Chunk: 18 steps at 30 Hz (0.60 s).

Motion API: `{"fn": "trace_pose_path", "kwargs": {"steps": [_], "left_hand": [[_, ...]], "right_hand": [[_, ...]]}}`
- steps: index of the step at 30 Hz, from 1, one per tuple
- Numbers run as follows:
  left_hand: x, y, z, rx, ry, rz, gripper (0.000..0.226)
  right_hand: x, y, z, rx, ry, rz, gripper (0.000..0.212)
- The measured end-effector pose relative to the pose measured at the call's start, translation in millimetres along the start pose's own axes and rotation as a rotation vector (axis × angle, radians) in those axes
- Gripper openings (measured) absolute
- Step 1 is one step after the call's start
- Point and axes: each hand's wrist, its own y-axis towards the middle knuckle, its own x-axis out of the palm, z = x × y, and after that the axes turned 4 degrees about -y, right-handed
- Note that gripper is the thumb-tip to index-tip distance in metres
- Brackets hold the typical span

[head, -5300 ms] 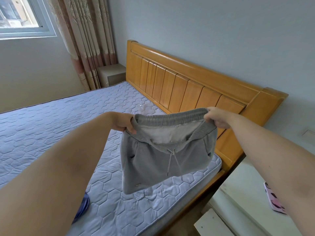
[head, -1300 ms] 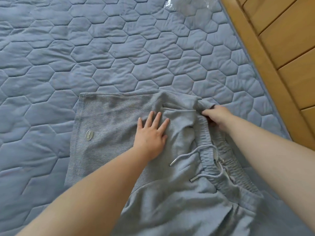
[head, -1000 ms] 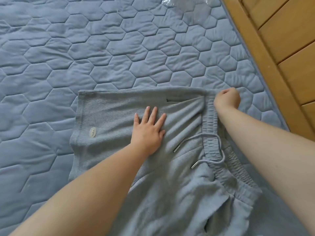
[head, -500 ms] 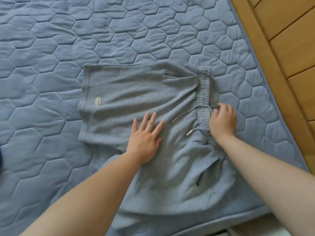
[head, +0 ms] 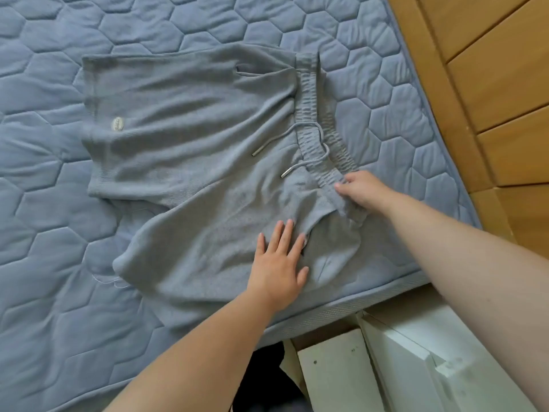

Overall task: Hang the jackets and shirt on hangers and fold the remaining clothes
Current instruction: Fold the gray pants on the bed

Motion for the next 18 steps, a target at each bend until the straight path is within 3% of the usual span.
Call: {"fn": "trace_pose_path", "kwargs": {"steps": [4,9,11,14,16,18], "left_hand": [[11,-1,18,0.037,-0.023,0.016,0.073],[11,-3,28,0.183,0.084,0.066,0.067],[13,-5,33,0.252,0.165,0.123,0.052],[17,-1,40,0.197,0.191,0.098,0.034],[23,2,42,0.165,0.14,0.071,0.039],[25,4,48,0.22,0.078,0.064,0.039]], "right_hand": [[-29,-8,30,0.152,0.188,0.027,0.027],[-24,-22,51,0.143,-0.051,0.253,0.053],[-17,-26,51,0.124,-0.055,0.27,0.055],[-10,-25,58,0.159,-0.079,0.178,0.039],[-11,-25,62,0.179,-0.119,0.114,0.018],[-14,-23,68,0.158,0.004,0.084,0.007]]}}
